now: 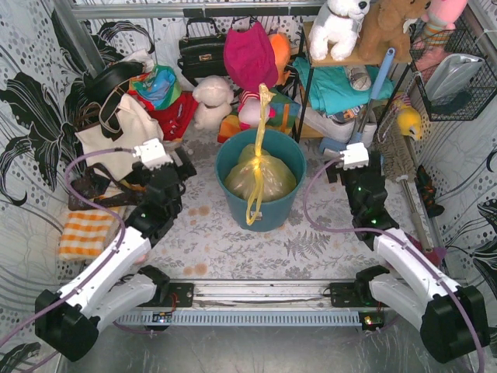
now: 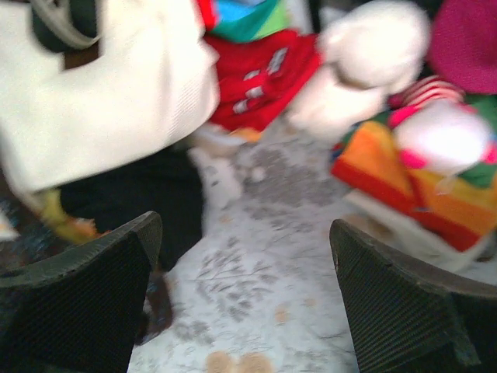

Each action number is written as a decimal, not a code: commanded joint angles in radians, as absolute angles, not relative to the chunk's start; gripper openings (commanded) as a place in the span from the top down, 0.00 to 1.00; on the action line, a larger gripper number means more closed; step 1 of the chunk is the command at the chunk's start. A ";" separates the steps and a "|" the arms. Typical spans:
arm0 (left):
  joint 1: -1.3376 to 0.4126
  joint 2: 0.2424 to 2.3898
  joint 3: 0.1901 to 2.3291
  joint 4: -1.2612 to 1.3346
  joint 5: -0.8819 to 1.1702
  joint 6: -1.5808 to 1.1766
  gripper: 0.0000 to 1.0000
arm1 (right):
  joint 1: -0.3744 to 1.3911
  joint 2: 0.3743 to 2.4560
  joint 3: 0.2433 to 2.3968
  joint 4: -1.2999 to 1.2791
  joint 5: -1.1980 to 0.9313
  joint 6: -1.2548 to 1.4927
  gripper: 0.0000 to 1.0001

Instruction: Tie the trash bag

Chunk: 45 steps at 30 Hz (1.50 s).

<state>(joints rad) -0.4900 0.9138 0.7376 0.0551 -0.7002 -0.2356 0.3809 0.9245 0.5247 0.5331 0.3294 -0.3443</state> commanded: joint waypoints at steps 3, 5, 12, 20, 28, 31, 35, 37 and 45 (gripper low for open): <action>-0.479 0.808 0.451 0.197 -0.995 -0.287 0.02 | 0.270 0.898 0.353 0.518 0.354 -0.162 0.03; -0.469 0.804 0.363 0.284 -0.995 -0.281 0.02 | 0.235 0.928 0.301 0.546 0.347 -0.119 0.03; -0.414 0.968 0.217 0.548 -1.002 -0.199 0.02 | 0.135 1.087 0.179 0.729 0.368 -0.024 0.03; -0.272 1.158 0.160 0.917 -0.783 -0.089 0.02 | 0.086 1.251 0.205 0.908 0.358 -0.043 0.03; -0.149 1.322 0.181 1.153 -0.470 -0.125 0.02 | 0.058 1.436 0.185 1.228 0.284 -0.023 0.02; -0.134 1.420 0.198 1.214 -0.405 -0.106 0.01 | 0.051 1.454 0.182 1.246 0.296 -0.007 0.02; -0.124 1.455 0.189 1.247 -0.307 -0.087 0.02 | 0.048 1.484 0.176 1.282 0.212 -0.031 0.03; -0.123 1.474 0.182 1.285 -0.279 -0.073 0.02 | 0.048 1.543 0.164 1.372 0.160 -0.055 0.03; -0.110 1.471 0.202 1.236 -0.273 -0.091 0.02 | 0.044 1.536 0.188 1.308 0.143 -0.058 0.03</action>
<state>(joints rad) -0.1268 1.4670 0.1799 1.1843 -0.2958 -0.0956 0.0532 1.5364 0.1829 1.2629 0.1673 -0.0490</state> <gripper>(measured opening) 0.977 0.970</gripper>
